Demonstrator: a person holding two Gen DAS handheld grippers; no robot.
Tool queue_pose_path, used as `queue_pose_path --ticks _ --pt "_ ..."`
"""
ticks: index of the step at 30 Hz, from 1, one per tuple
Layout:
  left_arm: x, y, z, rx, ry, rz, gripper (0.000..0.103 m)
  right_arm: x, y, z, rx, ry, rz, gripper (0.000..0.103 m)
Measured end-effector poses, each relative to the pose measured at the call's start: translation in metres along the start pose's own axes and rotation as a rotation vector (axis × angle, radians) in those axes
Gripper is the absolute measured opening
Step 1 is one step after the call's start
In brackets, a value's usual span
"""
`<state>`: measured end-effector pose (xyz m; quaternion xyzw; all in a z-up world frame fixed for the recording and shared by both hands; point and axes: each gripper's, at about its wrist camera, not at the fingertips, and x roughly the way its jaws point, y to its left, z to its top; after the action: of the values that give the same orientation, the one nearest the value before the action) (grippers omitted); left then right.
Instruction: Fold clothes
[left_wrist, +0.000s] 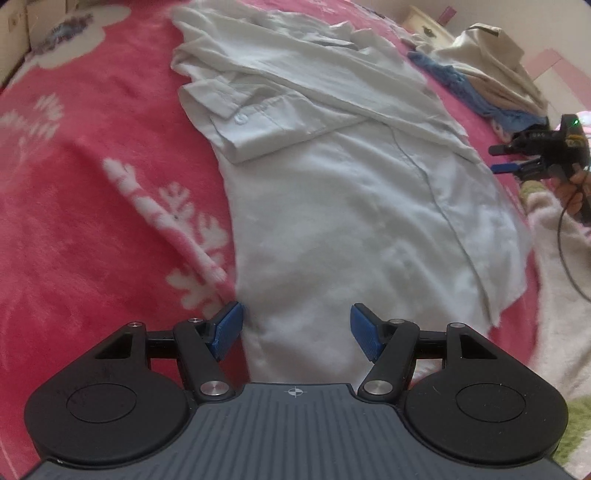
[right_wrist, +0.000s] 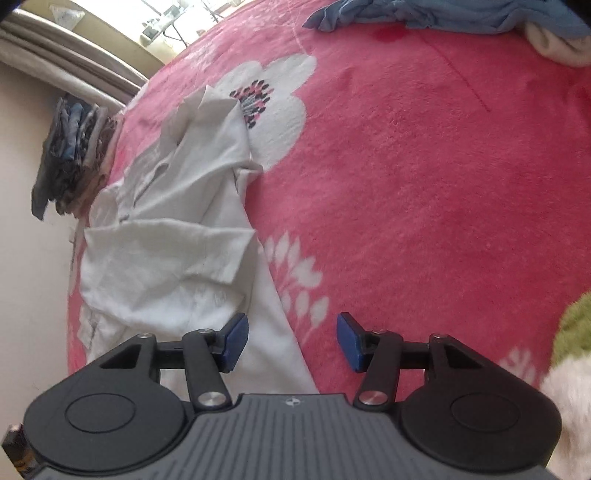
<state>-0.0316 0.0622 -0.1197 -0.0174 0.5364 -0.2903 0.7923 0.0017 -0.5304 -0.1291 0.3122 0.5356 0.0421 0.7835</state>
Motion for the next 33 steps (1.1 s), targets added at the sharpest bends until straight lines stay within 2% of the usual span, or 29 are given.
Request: queue_pose_path --ticks 3,9,14,19,25,33 --pt "-0.002 -0.001 0.002 0.036 -0.032 0.013 0.065 0.003 -0.005 0.006 0.021 -0.003 0.018 0.056" --pt "0.01 0.006 0.016 0.003 -0.075 -0.005 0.065 0.016 -0.012 0.011 0.055 0.019 0.074 0.058" --pt "0.023 0.017 0.022 -0.093 -0.057 -0.044 0.065 0.023 -0.019 0.011 0.117 0.075 0.158 0.057" --pt "0.023 0.021 0.014 -0.152 0.008 -0.162 0.064 0.021 -0.025 -0.011 0.183 0.19 0.183 0.055" --pt "0.033 0.022 0.004 -0.162 0.115 -0.297 0.064 0.015 -0.027 -0.044 0.234 0.336 0.188 0.055" --pt "0.043 0.029 0.0 -0.218 0.184 -0.456 0.064 0.019 -0.019 -0.085 0.261 0.484 0.208 0.05"
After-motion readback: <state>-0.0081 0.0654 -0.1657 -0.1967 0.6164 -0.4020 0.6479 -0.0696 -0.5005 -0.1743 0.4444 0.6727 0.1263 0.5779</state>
